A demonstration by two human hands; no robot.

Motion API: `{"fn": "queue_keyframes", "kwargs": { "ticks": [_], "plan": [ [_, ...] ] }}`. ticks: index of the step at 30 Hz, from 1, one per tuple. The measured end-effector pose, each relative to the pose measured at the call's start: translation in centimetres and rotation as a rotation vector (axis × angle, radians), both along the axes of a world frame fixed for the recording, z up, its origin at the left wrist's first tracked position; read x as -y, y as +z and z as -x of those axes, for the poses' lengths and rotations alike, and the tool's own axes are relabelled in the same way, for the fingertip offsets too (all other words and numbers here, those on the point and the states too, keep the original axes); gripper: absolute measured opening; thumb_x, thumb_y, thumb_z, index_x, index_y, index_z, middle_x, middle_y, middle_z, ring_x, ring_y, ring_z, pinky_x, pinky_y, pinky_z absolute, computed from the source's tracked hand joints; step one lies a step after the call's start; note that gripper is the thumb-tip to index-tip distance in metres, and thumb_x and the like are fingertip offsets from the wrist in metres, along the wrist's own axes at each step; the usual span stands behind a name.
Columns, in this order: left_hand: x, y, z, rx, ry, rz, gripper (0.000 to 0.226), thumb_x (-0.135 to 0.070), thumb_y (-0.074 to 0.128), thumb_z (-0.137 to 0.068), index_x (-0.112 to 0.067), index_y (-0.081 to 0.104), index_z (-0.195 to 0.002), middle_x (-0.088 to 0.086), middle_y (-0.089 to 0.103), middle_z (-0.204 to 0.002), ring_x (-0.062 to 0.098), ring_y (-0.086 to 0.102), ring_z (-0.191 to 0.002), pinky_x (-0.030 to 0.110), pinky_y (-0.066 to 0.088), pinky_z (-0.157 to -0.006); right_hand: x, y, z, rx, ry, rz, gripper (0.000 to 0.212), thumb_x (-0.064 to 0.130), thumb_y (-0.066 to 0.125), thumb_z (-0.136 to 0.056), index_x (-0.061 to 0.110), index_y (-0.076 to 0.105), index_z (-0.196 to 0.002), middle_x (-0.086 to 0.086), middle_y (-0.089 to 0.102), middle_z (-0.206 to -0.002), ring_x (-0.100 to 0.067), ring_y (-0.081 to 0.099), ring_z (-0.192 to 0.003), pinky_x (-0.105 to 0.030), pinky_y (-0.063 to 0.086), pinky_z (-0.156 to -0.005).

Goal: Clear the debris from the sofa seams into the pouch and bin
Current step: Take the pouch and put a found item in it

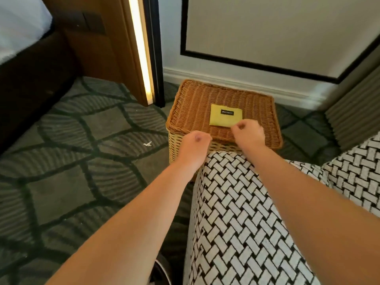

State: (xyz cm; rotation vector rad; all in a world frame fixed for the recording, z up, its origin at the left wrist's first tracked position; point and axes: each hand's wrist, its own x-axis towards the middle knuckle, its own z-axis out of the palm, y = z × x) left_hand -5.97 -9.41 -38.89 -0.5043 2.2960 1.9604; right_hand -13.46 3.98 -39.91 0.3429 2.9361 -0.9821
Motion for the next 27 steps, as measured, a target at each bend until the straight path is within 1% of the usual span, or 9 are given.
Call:
{"fn": "queue_keyframes", "kwargs": {
  "ticks": [2,3,6,9,12,17,21,25,27],
  "plan": [
    [-0.8,-0.3,1.5,0.003,0.019,0.024,0.022,-0.021,0.047,-0.093,-0.015,0.065,-0.104,-0.012,0.057,-0.085,0.002,0.052,-0.073,0.010,0.046,-0.060,-0.7,-1.0,1.3,0.046,-0.054,0.091,0.014,0.028,0.054,-0.088,0.017,0.062,-0.091,-0.001,0.059,-0.088,-0.018,0.053,-0.085,-0.029,0.041,-0.072],
    [-1.2,-0.6,2.3,0.010,0.019,0.038,0.021,-0.022,0.048,-0.094,-0.016,0.065,-0.104,-0.013,0.057,-0.084,0.002,0.052,-0.072,0.011,0.045,-0.056,-1.1,-1.5,1.9,0.065,-0.079,0.138,0.018,0.030,0.055,-0.089,0.015,0.061,-0.097,-0.001,0.058,-0.091,-0.018,0.051,-0.086,-0.029,0.040,-0.073],
    [-2.0,-1.6,5.3,0.011,0.011,0.138,0.020,-0.023,0.050,-0.094,-0.017,0.063,-0.107,-0.011,0.058,-0.095,0.005,0.052,-0.084,0.019,0.039,-0.070,-1.8,-2.9,3.4,0.095,-0.126,0.185,0.028,0.034,0.054,-0.090,0.012,0.055,-0.108,-0.001,0.050,-0.092,-0.016,0.043,-0.084,-0.028,0.035,-0.073],
    [-2.3,-2.7,8.3,0.031,-0.018,0.196,0.028,-0.022,0.049,-0.095,-0.016,0.054,-0.122,-0.007,0.051,-0.108,0.004,0.049,-0.084,0.020,0.039,-0.070,-2.3,-3.9,4.7,0.085,-0.145,0.165,0.029,0.035,0.052,-0.091,0.013,0.054,-0.111,0.001,0.045,-0.091,-0.013,0.037,-0.080,-0.026,0.033,-0.063],
    [-2.9,-3.5,11.0,0.085,-0.042,0.193,0.039,-0.021,0.047,-0.096,-0.013,0.042,-0.134,-0.004,0.047,-0.117,0.007,0.040,-0.096,0.023,0.033,-0.081,-2.7,-4.9,6.2,0.088,-0.131,0.163,0.027,0.033,0.052,-0.092,0.012,0.058,-0.109,-0.003,0.056,-0.098,-0.016,0.041,-0.082,-0.025,0.032,-0.069],
    [-4.3,-5.0,13.5,0.170,-0.019,0.169,0.042,-0.024,0.049,-0.095,-0.006,0.042,-0.132,0.009,0.050,-0.129,0.018,0.047,-0.103,0.028,0.035,-0.081,-2.9,-5.4,7.2,0.158,-0.128,0.292,0.029,0.036,0.050,-0.092,0.013,0.061,-0.105,-0.004,0.060,-0.095,-0.022,0.053,-0.083,-0.029,0.038,-0.070],
    [-4.4,-5.4,14.0,0.249,0.070,0.121,0.046,-0.032,0.047,-0.096,-0.005,0.044,-0.133,0.010,0.049,-0.127,0.017,0.041,-0.098,0.030,0.032,-0.082,-3.1,-5.4,7.0,0.142,-0.119,0.428,0.009,0.024,0.051,-0.091,0.019,0.057,-0.086,-0.001,0.059,-0.086,-0.017,0.052,-0.071,-0.029,0.040,-0.063],
    [-4.2,-4.8,13.3,0.241,0.171,0.058,0.041,-0.035,0.053,-0.092,-0.009,0.051,-0.123,0.008,0.050,-0.123,0.023,0.047,-0.103,0.035,0.039,-0.085,-2.9,-4.6,6.1,0.063,-0.096,0.568,0.021,0.016,0.048,-0.090,0.028,0.055,-0.074,0.005,0.058,-0.078,-0.011,0.049,-0.062,-0.024,0.037,-0.052],
    [-3.9,-3.9,12.5,0.214,0.226,-0.063,0.035,-0.034,0.055,-0.090,-0.013,0.047,-0.117,0.008,0.049,-0.121,0.023,0.047,-0.107,0.036,0.040,-0.089,-2.8,-3.8,5.3,0.008,-0.064,0.619,0.024,0.017,0.048,-0.092,0.031,0.053,-0.073,0.007,0.058,-0.074,-0.009,0.049,-0.059,-0.023,0.038,-0.049]
  ]
}}
